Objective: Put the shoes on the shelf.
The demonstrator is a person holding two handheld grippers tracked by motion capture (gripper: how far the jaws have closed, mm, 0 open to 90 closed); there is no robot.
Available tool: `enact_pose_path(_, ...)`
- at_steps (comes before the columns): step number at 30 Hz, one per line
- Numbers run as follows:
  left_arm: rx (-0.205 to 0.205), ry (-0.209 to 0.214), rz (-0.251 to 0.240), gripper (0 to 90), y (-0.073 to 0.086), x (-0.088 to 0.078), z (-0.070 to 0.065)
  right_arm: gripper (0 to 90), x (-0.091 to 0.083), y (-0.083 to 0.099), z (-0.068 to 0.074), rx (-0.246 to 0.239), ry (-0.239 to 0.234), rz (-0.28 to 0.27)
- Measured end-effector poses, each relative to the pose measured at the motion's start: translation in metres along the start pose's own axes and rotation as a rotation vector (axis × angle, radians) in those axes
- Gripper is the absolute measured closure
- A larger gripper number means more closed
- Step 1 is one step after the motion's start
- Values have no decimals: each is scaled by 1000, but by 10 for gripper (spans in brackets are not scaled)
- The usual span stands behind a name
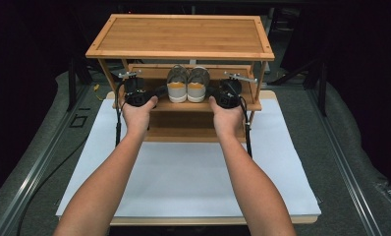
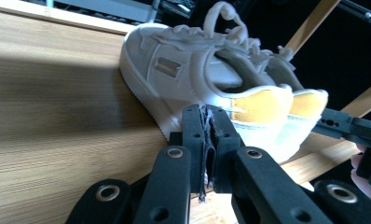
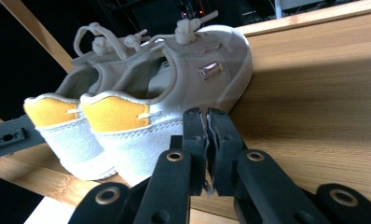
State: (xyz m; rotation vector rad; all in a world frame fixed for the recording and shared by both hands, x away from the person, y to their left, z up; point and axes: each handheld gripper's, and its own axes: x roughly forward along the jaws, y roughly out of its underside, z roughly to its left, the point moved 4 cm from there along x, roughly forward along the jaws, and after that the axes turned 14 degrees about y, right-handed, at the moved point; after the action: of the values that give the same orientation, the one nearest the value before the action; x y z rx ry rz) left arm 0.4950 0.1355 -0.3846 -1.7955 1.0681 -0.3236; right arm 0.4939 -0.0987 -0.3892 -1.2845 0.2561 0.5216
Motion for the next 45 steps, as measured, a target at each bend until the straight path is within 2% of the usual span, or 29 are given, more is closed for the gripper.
enact_pose_path(4,14,-6,10,865,1,-2,-2,863,-3,0,0,3,0,-17)
enact_pose_path(6,7,-1,2,865,0,-4,-3,864,-4,-1,-1,8,-4,-26)
enact_pose_path(12,6,-8,6,868,2,-9,-4,864,-10,-3,-2,5,0,-20)
enact_pose_path(16,7,-5,0,876,4,-15,-6,864,-16,-2,-2,10,-21,-32)
enact_pose_path(29,44,38,16,879,12,-37,-24,867,-49,2,6,-74,-53,-50)
enact_pose_path(35,51,68,25,877,26,-49,-28,868,-59,19,6,-113,-66,-16)
enact_pose_path(36,55,73,27,877,30,-50,-28,868,-59,22,5,-103,-69,-24)
enact_pose_path(41,68,91,51,872,55,-59,-30,870,-69,39,0,-104,-95,-3)
enact_pose_path(43,70,95,54,870,65,-63,-29,871,-74,49,-2,-130,-97,17)
enact_pose_path(44,72,94,55,870,70,-65,-29,871,-76,53,-4,-129,-101,-3)
enact_pose_path(45,75,96,61,870,75,-66,-28,871,-79,57,-6,-133,-102,14)
